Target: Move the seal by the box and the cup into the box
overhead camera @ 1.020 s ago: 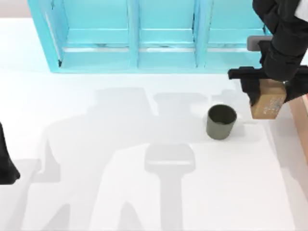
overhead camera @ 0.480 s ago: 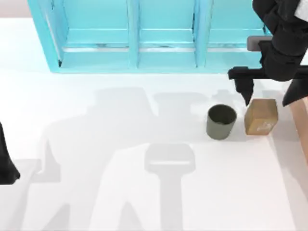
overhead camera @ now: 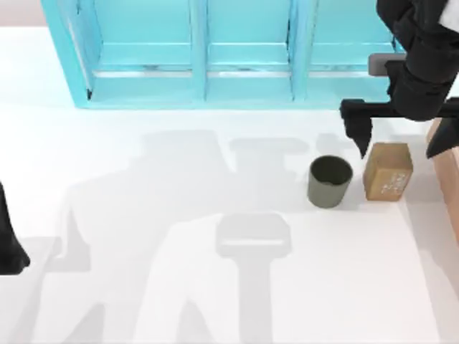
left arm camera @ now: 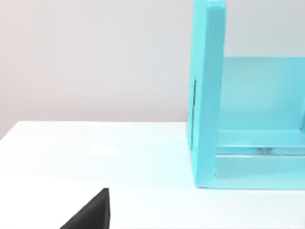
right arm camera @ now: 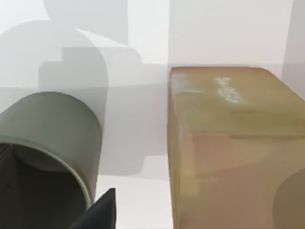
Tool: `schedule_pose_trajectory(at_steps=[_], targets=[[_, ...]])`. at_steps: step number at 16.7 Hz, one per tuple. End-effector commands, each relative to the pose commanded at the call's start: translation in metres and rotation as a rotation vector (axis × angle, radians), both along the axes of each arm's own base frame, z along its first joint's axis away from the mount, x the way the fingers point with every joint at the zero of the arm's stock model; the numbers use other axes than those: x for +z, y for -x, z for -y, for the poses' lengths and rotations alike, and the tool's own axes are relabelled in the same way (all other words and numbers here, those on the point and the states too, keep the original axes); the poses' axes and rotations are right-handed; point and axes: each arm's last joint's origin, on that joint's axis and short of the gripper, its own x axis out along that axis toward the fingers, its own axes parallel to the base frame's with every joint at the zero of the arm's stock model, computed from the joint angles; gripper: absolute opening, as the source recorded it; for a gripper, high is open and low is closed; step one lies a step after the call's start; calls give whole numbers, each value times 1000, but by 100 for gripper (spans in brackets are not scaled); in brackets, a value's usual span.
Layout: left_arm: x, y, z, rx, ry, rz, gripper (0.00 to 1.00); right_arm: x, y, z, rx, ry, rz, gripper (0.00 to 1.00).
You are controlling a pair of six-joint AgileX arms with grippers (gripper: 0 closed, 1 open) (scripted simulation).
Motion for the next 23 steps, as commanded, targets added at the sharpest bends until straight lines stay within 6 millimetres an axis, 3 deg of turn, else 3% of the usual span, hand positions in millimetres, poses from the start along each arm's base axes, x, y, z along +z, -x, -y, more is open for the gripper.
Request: schedule_pose_trajectory(at_steps=[4, 10, 13, 19, 23], targets=[[0, 0, 0, 0, 0, 0, 100, 15, -3, -1, 0, 1, -7, 100], [0, 0, 0, 0, 0, 0, 100, 79, -4, -1, -1, 2, -3, 100], [0, 0, 0, 0, 0, 0, 100, 99, 0, 0, 0, 0, 0, 100], [0, 0, 0, 0, 0, 0, 100, 97, 1, -5, 2, -2, 4, 100], [0, 0, 0, 0, 0, 0, 100, 62, 4, -31, -1, -2, 2, 100]])
